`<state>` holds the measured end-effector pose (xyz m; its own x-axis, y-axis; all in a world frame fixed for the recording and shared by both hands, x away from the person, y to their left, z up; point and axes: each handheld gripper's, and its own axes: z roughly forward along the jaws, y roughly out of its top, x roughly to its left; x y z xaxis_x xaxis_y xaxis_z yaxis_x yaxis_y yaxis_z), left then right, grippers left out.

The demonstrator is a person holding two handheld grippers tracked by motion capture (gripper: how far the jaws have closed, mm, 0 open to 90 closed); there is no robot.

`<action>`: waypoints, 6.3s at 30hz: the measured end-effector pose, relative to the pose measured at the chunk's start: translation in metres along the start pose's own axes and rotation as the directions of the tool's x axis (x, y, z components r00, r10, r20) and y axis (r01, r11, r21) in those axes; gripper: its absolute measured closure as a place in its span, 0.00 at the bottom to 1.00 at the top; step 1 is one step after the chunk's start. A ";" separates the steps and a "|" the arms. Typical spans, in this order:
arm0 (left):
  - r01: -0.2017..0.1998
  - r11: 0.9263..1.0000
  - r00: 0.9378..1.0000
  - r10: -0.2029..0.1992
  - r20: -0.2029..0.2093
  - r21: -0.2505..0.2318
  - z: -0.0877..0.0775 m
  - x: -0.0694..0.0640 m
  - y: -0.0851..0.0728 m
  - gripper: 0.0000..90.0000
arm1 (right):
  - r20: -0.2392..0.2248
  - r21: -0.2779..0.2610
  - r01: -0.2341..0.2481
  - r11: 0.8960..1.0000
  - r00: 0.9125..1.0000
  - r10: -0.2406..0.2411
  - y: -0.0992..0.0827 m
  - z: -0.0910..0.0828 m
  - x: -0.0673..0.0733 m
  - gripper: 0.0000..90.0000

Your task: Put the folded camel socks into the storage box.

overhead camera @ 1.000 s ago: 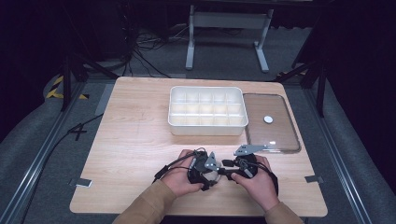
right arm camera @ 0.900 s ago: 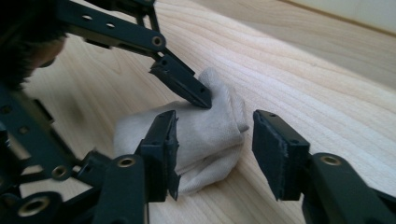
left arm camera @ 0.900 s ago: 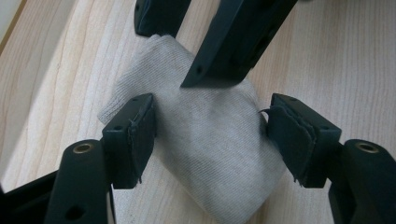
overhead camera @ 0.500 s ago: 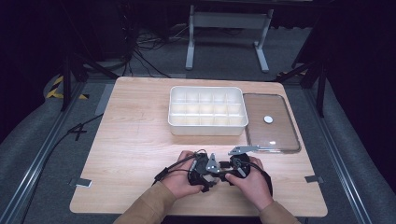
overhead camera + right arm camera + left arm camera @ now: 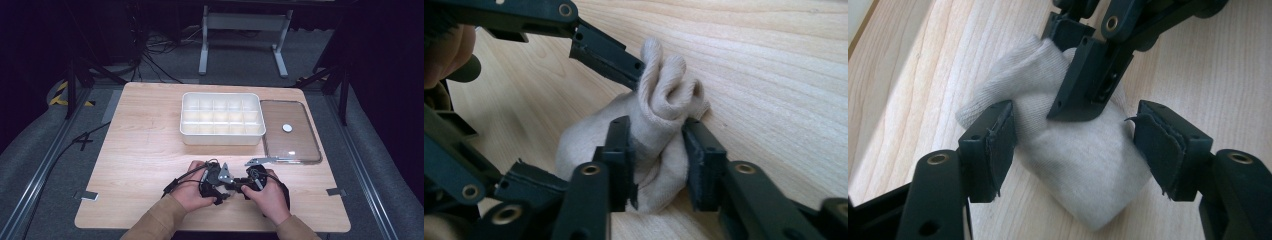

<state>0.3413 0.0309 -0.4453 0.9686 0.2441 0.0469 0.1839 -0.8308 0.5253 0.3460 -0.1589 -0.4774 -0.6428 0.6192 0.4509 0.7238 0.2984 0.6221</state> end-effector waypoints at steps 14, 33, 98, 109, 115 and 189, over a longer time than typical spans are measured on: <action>0.060 0.998 0.998 -0.061 -0.019 -0.030 -0.023 0.013 -0.007 0.38 | 0.028 -0.011 0.027 1.000 0.999 -0.026 0.005 -0.011 0.004 0.83; 0.169 0.985 0.983 -0.170 -0.071 -0.013 -0.043 0.029 -0.019 0.39 | 0.038 -0.036 0.046 0.998 0.998 -0.045 0.019 -0.039 0.000 0.83; 0.229 0.973 0.970 -0.231 -0.074 -0.032 -0.066 0.039 -0.036 0.40 | 0.304 0.021 0.209 0.978 0.930 -0.206 0.132 -0.112 -0.048 0.82; 0.235 0.971 0.969 -0.237 -0.074 -0.031 -0.067 0.039 -0.037 0.39 | 0.288 0.035 0.275 0.961 0.918 -0.273 0.145 -0.114 -0.066 0.81; 0.240 0.970 0.967 -0.242 -0.082 -0.030 -0.069 0.038 -0.039 0.39 | 0.314 0.025 0.250 0.968 0.917 -0.245 0.149 -0.113 -0.074 0.81; 0.343 0.939 0.929 -0.344 -0.133 -0.034 -0.076 0.035 -0.064 0.32 | 0.364 0.203 0.196 0.959 0.894 -0.260 0.167 -0.037 -0.094 0.52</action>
<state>0.3505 0.1311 -0.4125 0.8148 0.5793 -0.0239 0.4989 -0.6795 0.5379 0.5181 -0.1943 -0.3925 -0.6715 0.7410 0.0085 0.6195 0.5551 0.5550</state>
